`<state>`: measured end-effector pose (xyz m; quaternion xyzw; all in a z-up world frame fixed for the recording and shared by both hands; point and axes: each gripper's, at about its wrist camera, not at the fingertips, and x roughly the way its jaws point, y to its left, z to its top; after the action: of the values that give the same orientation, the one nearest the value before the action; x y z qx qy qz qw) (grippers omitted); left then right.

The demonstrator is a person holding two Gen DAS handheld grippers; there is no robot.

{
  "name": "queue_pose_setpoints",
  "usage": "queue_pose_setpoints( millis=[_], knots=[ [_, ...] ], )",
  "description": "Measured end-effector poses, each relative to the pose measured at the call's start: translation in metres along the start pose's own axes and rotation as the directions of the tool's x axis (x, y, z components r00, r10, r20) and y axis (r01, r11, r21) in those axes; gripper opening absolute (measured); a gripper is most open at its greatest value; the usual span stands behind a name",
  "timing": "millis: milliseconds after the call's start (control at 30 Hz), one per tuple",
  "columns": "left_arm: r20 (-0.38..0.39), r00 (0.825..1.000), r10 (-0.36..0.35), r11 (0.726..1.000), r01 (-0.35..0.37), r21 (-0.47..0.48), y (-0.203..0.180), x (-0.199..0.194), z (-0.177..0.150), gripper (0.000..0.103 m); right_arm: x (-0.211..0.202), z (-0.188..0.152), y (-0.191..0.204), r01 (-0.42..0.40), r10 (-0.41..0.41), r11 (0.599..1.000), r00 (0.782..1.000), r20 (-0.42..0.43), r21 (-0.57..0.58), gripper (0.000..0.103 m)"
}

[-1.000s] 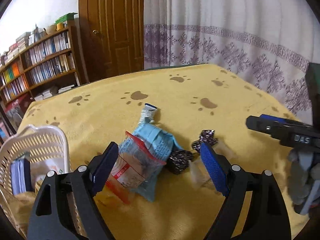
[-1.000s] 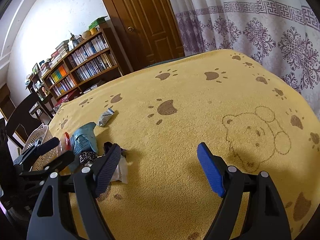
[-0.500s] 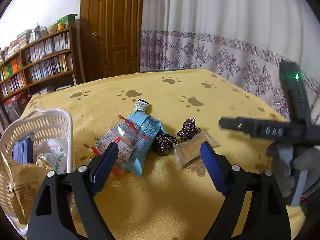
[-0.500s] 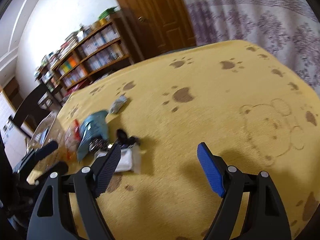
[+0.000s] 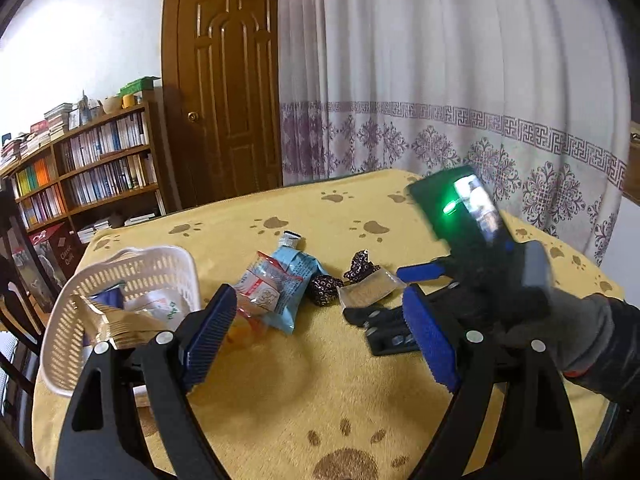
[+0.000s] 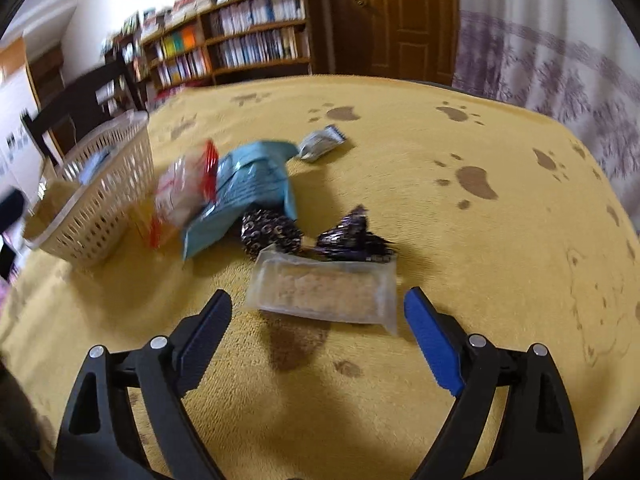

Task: Organize snacks
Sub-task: 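Grasp the clear rectangular rice-cake packet with the right tool, then hold the clear packet in the right tool while left tool grasps the purple wrapped candy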

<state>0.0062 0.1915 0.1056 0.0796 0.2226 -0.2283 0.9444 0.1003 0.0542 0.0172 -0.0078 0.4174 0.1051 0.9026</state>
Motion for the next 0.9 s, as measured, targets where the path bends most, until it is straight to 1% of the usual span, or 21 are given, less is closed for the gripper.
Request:
queue_pose_setpoints(
  millis=[33,100,133,200,233,300,400,533,700,733,800,833,867,900],
  knots=[
    [0.002,1.0,0.006,1.0,-0.006,-0.004,0.001,-0.002,0.0,0.086,0.004,0.002,0.004,0.026,-0.027,1.0,1.0,-0.015,-0.012,0.087],
    [0.006,1.0,0.016,1.0,-0.016,0.002,0.0,-0.003,0.0,0.086,0.01,0.004,0.004,0.05,-0.05,0.999,0.998,-0.043,-0.004,0.086],
    [0.007,1.0,0.018,1.0,-0.018,0.005,0.0,-0.003,0.0,0.086,0.009,0.004,0.003,0.054,-0.054,0.999,0.998,-0.042,0.001,0.084],
    [0.001,1.0,0.018,1.0,-0.018,0.007,-0.001,-0.001,0.0,0.086,0.008,0.003,0.001,0.048,-0.048,0.999,0.998,-0.04,0.007,0.083],
    [-0.005,1.0,0.016,1.0,-0.016,0.006,-0.001,0.002,-0.001,0.086,0.006,0.002,-0.001,0.043,-0.043,0.999,0.998,-0.035,0.012,0.078],
    [-0.025,0.999,0.02,1.0,-0.019,0.003,-0.002,0.008,-0.002,0.086,0.001,0.0,-0.007,0.042,-0.041,0.999,0.999,-0.028,0.028,0.075],
    [-0.065,0.998,0.015,1.0,-0.015,-0.004,-0.008,0.019,-0.005,0.086,-0.004,-0.003,-0.027,0.067,-0.066,0.995,0.998,-0.02,0.067,0.075],
    [-0.112,0.994,-0.005,1.0,0.007,0.016,-0.023,0.035,-0.007,0.086,-0.017,-0.011,-0.062,0.072,-0.072,0.99,0.997,-0.007,0.118,0.075],
    [-0.2,0.98,-0.017,0.999,0.024,0.033,-0.046,0.066,-0.004,0.086,-0.04,-0.03,-0.101,0.119,-0.122,0.982,0.992,0.012,0.146,0.075],
    [-0.213,0.977,-0.026,0.999,0.031,0.024,-0.048,0.072,-0.004,0.086,-0.046,-0.035,-0.109,0.127,-0.131,0.98,0.991,0.015,0.153,0.075],
    [-0.241,0.969,-0.044,0.999,0.045,-0.005,-0.051,0.088,-0.003,0.079,-0.051,-0.042,-0.119,0.132,-0.137,0.977,0.99,0.021,0.165,0.075],
    [-0.255,0.966,-0.05,0.999,0.046,-0.02,-0.05,0.094,-0.002,0.074,-0.055,-0.047,-0.126,0.13,-0.136,0.975,0.99,0.024,0.179,0.075],
    [-0.281,0.958,-0.062,0.997,0.049,-0.051,-0.048,0.106,-0.001,0.07,-0.057,-0.049,-0.129,0.124,-0.131,0.974,0.991,0.028,0.188,0.075],
    [-0.298,0.952,-0.073,0.996,0.053,-0.074,-0.047,0.114,-0.001,0.068,-0.058,-0.051,-0.132,0.115,-0.124,0.973,0.992,0.033,0.2,0.075]
  ],
)
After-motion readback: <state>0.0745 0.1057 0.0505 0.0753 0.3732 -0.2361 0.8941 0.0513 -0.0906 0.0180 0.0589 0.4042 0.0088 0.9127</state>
